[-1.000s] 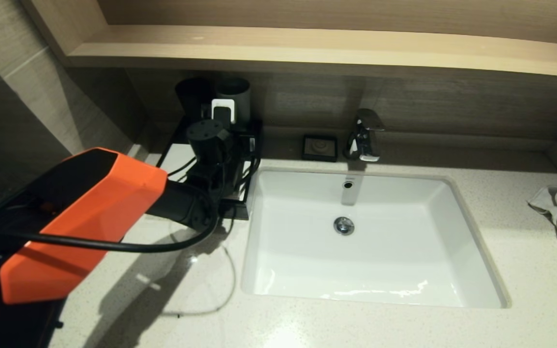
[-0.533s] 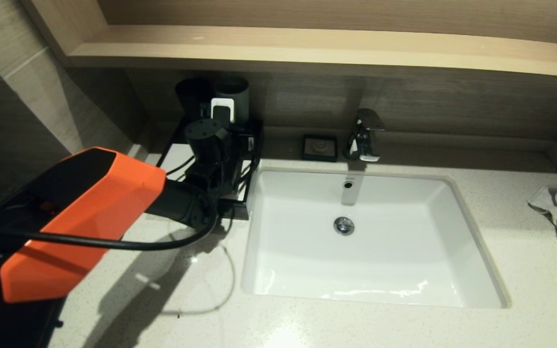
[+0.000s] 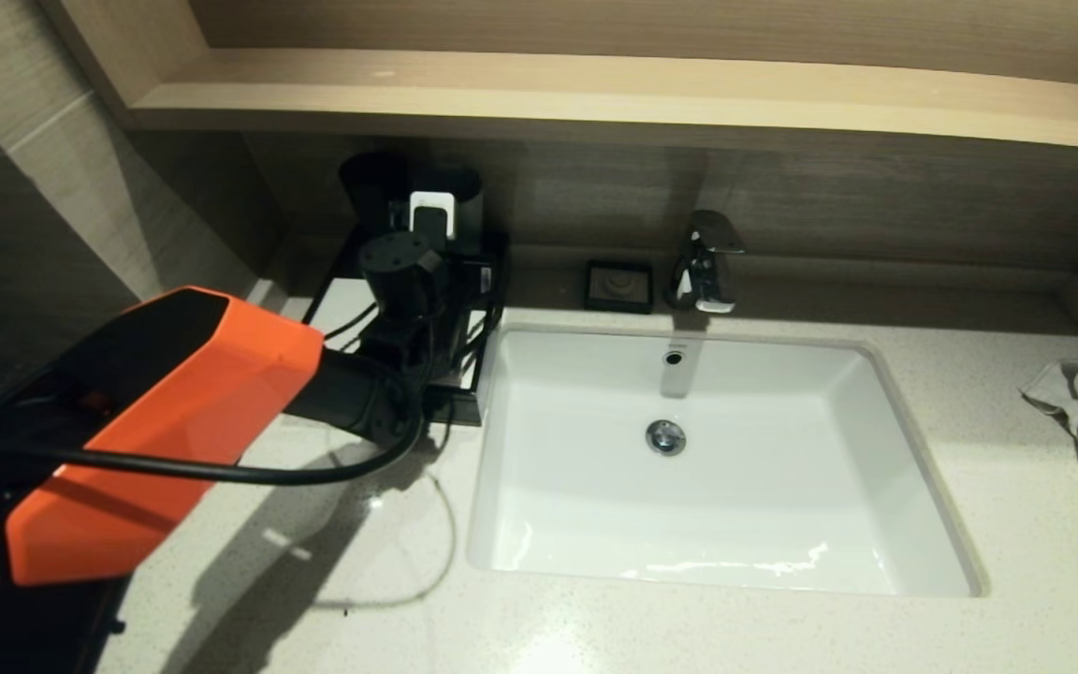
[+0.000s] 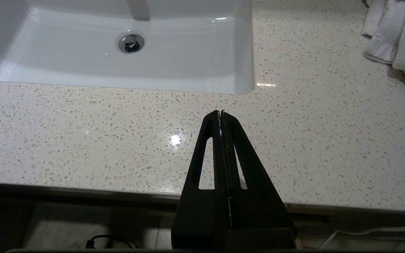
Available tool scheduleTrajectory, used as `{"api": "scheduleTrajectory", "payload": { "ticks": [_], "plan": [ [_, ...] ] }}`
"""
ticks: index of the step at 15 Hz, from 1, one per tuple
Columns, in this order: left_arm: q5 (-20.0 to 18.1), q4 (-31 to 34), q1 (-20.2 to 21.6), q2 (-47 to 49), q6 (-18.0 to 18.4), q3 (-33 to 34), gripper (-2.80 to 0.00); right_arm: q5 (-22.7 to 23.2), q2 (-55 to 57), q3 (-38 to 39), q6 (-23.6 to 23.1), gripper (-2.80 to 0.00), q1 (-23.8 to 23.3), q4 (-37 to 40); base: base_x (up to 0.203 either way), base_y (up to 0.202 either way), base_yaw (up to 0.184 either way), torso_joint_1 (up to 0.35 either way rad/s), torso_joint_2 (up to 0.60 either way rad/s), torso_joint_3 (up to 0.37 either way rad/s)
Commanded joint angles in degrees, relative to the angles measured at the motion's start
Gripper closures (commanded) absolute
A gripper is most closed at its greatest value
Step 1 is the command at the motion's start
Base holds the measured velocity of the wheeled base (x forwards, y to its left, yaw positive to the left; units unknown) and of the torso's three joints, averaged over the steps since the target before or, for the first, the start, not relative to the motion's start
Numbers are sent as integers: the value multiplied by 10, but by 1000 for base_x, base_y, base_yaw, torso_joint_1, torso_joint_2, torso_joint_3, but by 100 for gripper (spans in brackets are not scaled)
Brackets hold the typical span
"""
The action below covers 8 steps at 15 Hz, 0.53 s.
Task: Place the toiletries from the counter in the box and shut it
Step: Place the cup on the storage box
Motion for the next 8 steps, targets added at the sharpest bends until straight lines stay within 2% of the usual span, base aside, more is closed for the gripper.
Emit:
{"api": "scheduleTrajectory", "payload": {
  "ticks": [1, 8],
  "plan": [
    [1, -4, 0, 4, 0, 1, -280, 0, 0, 0, 0, 0, 0, 0, 0, 0, 0, 0, 0, 0],
    [2, -4, 0, -14, 0, 3, -280, 0, 0, 0, 0, 0, 0, 0, 0, 0, 0, 0, 0, 0]
  ]
}}
